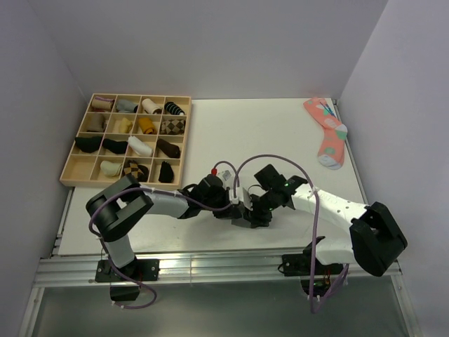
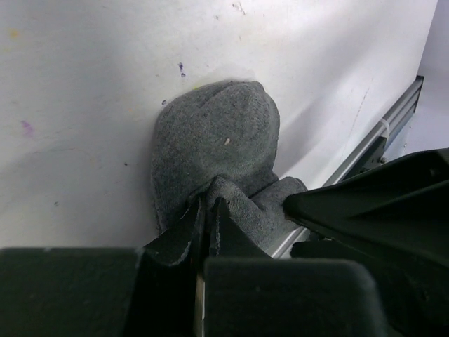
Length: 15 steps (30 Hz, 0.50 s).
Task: Roll the socks
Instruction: Roll the sock at the center of the board.
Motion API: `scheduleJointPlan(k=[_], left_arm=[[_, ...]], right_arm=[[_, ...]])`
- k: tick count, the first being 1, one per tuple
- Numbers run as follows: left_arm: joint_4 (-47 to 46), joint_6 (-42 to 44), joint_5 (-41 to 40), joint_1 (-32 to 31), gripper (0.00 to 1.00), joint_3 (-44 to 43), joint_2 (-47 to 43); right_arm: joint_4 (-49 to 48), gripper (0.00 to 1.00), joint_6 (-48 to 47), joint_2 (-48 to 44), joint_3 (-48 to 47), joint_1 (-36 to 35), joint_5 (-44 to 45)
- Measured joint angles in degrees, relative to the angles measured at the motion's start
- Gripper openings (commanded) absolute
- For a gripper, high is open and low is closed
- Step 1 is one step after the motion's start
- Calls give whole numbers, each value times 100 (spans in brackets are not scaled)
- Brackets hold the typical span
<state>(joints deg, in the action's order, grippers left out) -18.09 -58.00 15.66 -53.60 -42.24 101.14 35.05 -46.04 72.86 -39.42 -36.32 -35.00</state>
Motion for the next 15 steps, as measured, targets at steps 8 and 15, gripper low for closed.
scheduleJointPlan(k=[8, 15], left_arm=[[-31, -83, 177, 0, 0, -52, 87], [-22, -149, 188, 2, 0, -52, 87]], right_arm=[[-470, 50, 149, -48, 234, -426, 444], [-688, 50, 262, 74, 343, -697, 793]])
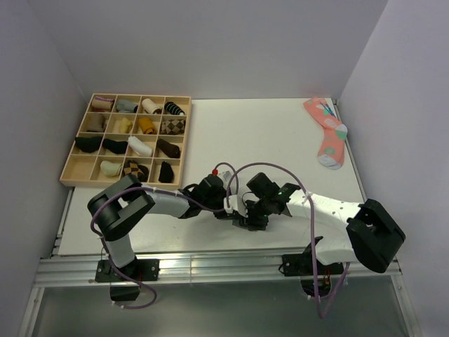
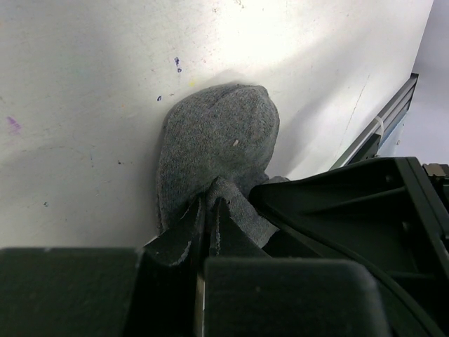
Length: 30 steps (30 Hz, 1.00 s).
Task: Roll the socks
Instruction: Roll the sock at the center of the board.
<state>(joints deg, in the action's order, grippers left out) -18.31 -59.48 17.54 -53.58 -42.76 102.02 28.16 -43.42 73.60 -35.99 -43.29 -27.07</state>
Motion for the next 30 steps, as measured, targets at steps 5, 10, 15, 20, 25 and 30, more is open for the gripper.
scheduleJointPlan(k=[5, 10, 15, 20, 25, 30], left_arm=[[2, -7, -2, 0, 0, 0, 0], [7, -22, -4, 0, 0, 0, 0], [7, -26, -7, 0, 0, 0, 0], [-2, -85, -2, 0, 0, 11, 0], [-162, -221, 0, 0, 0, 122, -17], [-407, -378, -26, 0, 0, 348, -96]], right_arm=[[-70, 51, 37, 133, 0, -79, 105], [-63, 52, 35, 166, 0, -83, 107], [-50, 53, 35, 166, 0, -101, 114], [-55, 45, 52, 177, 0, -122, 118], [-151, 33, 118, 358, -2, -122, 105], [-131, 28, 168, 531, -101, -37, -42]])
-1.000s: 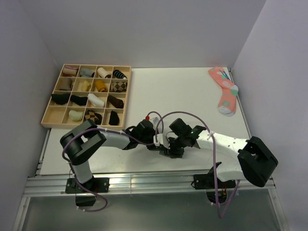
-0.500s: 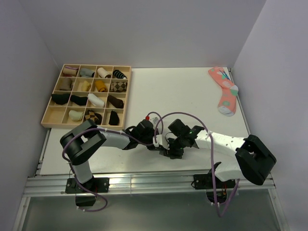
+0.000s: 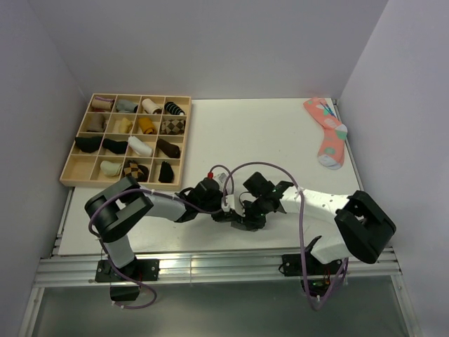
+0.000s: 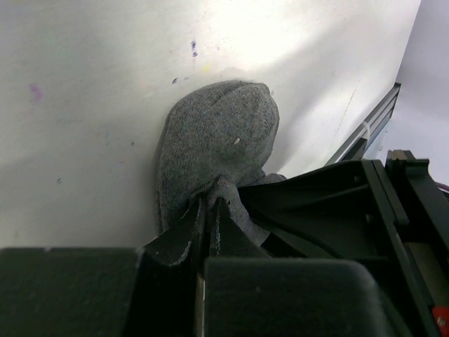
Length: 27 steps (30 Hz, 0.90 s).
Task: Roll the socks
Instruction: Roll the sock at the center of the board.
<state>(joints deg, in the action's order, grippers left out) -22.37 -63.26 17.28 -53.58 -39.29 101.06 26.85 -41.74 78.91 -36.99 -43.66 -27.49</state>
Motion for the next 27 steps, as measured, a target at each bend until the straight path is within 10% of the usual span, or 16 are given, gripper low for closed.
scheduleJointPlan(k=[27], left_arm=[[-339, -234, -1467, -374, 0, 1126, -1060]], right_arm=[[3580, 31, -1611, 3545, -3329, 1025, -2070]])
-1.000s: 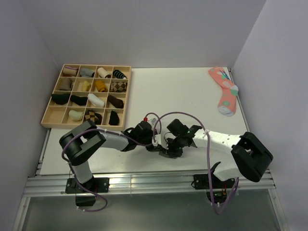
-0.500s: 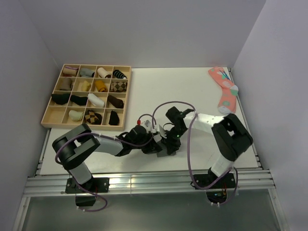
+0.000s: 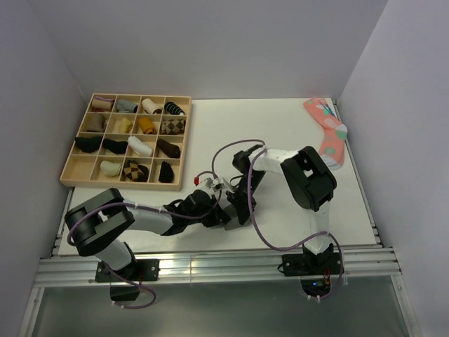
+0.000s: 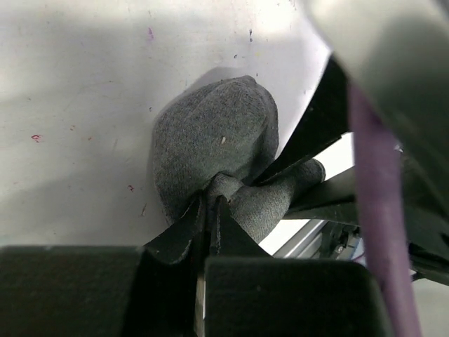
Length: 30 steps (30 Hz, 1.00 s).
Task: Roll the socks
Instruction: Roll the sock at the center of the board.
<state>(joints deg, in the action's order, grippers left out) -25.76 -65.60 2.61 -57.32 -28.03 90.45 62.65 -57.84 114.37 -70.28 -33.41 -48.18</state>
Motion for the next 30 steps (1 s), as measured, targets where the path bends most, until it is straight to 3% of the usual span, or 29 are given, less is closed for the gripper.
scheduleJointPlan(k=[22, 30], left_arm=[[-697, 793, -1032, -304, 37, 1029, -855], [-1075, 1731, -1526, -728, 41, 1270, -1832]], right_arm=[[-339, 22, 251, 63, -107, -267, -50], [-140, 19, 1460, 319, -114, 170, 315]])
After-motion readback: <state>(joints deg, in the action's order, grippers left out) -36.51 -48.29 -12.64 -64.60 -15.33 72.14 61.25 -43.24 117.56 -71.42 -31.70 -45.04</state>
